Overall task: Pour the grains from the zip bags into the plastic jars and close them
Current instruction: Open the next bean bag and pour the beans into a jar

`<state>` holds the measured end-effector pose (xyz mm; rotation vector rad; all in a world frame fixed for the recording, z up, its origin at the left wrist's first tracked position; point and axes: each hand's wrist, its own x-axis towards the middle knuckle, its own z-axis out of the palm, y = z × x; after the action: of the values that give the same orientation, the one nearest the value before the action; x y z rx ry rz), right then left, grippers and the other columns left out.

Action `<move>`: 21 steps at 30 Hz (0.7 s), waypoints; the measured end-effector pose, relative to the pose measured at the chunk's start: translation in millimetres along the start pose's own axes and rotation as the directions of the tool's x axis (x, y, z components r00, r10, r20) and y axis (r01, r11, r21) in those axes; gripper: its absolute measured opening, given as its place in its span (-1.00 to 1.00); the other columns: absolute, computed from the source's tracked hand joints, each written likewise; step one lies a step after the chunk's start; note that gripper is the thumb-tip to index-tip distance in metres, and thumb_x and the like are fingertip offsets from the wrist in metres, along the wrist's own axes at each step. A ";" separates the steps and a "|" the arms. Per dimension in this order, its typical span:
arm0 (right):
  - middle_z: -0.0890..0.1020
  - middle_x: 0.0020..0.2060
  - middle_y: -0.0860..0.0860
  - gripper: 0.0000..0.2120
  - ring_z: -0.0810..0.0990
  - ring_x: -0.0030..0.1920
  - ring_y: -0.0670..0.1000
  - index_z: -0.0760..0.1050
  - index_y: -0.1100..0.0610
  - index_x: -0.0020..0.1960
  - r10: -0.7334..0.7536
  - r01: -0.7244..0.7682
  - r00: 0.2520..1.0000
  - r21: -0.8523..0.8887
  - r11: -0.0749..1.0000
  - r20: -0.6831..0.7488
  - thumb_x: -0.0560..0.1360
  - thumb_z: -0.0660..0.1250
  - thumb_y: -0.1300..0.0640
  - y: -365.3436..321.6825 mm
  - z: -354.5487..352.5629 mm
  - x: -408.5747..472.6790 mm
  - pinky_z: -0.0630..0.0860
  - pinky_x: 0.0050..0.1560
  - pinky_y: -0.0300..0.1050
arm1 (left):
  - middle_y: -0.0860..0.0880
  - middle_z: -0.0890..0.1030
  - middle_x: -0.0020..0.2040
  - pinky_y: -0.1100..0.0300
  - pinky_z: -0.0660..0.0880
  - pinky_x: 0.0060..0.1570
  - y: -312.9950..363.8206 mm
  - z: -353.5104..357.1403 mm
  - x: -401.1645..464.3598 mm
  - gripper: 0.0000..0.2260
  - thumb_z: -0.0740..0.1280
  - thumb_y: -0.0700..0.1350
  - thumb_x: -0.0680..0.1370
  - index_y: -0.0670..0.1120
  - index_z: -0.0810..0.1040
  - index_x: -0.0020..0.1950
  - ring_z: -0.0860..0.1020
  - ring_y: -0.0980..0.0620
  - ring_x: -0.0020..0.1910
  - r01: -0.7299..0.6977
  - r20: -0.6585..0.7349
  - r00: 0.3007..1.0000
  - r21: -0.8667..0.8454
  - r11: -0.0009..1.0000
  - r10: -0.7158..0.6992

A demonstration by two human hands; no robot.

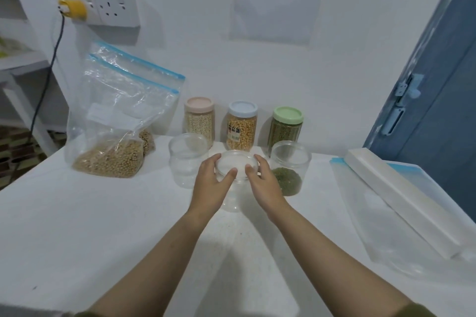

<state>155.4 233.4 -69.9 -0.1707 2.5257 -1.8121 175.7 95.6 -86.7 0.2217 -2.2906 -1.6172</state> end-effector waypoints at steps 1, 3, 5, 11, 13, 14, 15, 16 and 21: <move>0.35 0.48 0.00 -0.52 0.34 0.42 -0.03 0.19 0.00 0.56 0.003 -0.003 1.000 0.004 1.000 -0.003 0.67 0.16 -0.02 1.3 -1.6 -5.9 0.27 0.28 -0.20 | 0.09 0.39 0.37 0.09 0.39 0.36 -2.1 -0.7 -4.3 -0.47 0.44 0.03 0.53 0.03 0.36 0.45 0.41 0.07 0.34 0.004 0.012 1.000 -0.017 1.000 -0.004; 0.34 0.49 -0.01 -0.52 0.33 0.44 -0.04 0.19 -0.03 0.55 0.013 -0.013 1.000 0.034 0.999 -0.001 0.67 0.17 -0.03 2.3 -5.1 -18.5 0.27 0.31 -0.18 | 0.12 0.37 0.37 0.13 0.40 0.32 -5.4 -2.7 -13.7 -0.41 0.46 0.06 0.50 0.05 0.32 0.47 0.40 0.09 0.34 0.021 0.037 0.999 -0.049 0.999 -0.020; 0.32 0.50 -0.04 -0.53 0.30 0.46 -0.05 0.20 -0.05 0.55 0.013 -0.014 1.000 0.055 0.998 0.009 0.67 0.16 -0.03 2.9 -8.1 -32.1 0.25 0.34 -0.18 | 0.13 0.35 0.40 0.18 0.39 0.29 -7.8 -5.1 -24.3 -0.35 0.48 0.10 0.47 0.06 0.28 0.49 0.40 0.11 0.35 0.032 0.074 0.997 -0.066 0.997 -0.027; 0.36 0.43 -0.12 -0.56 0.33 0.41 -0.13 0.24 -0.06 0.53 -0.010 0.011 0.999 0.021 1.000 -0.051 0.67 0.15 -0.03 12.5 -12.6 -67.5 0.25 0.40 -0.18 | 0.15 0.46 0.31 0.10 0.45 0.29 -10.0 -5.3 -58.2 -0.44 0.47 0.13 0.47 0.16 0.33 0.40 0.48 0.12 0.28 0.091 0.144 0.987 -0.156 0.983 -0.069; 0.41 0.36 -0.15 -0.62 0.39 0.34 -0.15 0.29 -0.09 0.47 -0.029 0.031 0.996 0.020 0.999 -0.082 0.66 0.16 -0.04 17.6 -11.6 -79.5 0.30 0.34 -0.19 | 0.18 0.47 0.28 0.18 0.45 0.22 -9.8 -5.4 -66.3 -0.54 0.42 0.05 0.53 0.16 0.34 0.38 0.48 0.16 0.24 0.089 0.160 0.985 -0.161 0.983 -0.063; 0.44 0.31 -0.14 -0.65 0.43 0.29 -0.16 0.32 -0.12 0.43 -0.042 0.045 0.995 0.026 0.999 -0.095 0.66 0.16 -0.07 21.5 -10.9 -84.1 0.34 0.31 -0.18 | 0.22 0.48 0.25 0.23 0.45 0.18 -10.5 -6.1 -68.6 -0.60 0.38 0.03 0.56 0.18 0.35 0.36 0.48 0.19 0.22 0.088 0.182 0.982 -0.164 0.983 -0.057; 0.47 0.27 -0.12 -0.67 0.46 0.25 -0.17 0.34 -0.14 0.38 -0.056 0.060 0.993 0.032 0.998 -0.102 0.63 0.17 -0.12 24.8 -10.3 -87.6 0.38 0.28 -0.17 | 0.26 0.48 0.23 0.29 0.43 0.13 -10.1 -6.8 -70.0 -0.65 0.34 0.00 0.59 0.21 0.34 0.33 0.48 0.23 0.20 0.086 0.206 0.977 -0.169 0.982 -0.050; 0.49 0.24 -0.11 -0.66 0.47 0.22 -0.18 0.35 -0.16 0.35 -0.067 0.072 0.992 0.046 0.996 -0.103 0.59 0.16 -0.17 27.1 -9.9 -89.8 0.40 0.25 -0.19 | 0.28 0.49 0.21 0.33 0.42 0.08 -10.6 -7.6 -70.1 -0.70 0.30 -0.02 0.62 0.23 0.35 0.31 0.48 0.26 0.18 0.085 0.225 0.973 -0.175 0.981 -0.045; 0.54 0.20 -0.14 -0.77 0.51 0.18 -0.23 0.39 -0.11 0.31 -0.041 0.061 0.994 0.202 0.977 -0.101 0.66 0.18 -0.02 32.3 -6.6 -88.8 0.41 0.10 -0.42 | 0.30 0.54 0.13 0.42 0.39 -0.04 -9.2 -9.9 -67.5 -0.74 0.25 -0.07 0.63 0.22 0.40 0.28 0.50 0.41 0.04 0.092 0.234 0.971 -0.182 0.979 -0.048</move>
<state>240.7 259.2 -102.0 -0.1473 2.3926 -2.1345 241.7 104.6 -104.1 0.0733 -2.2910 -1.9782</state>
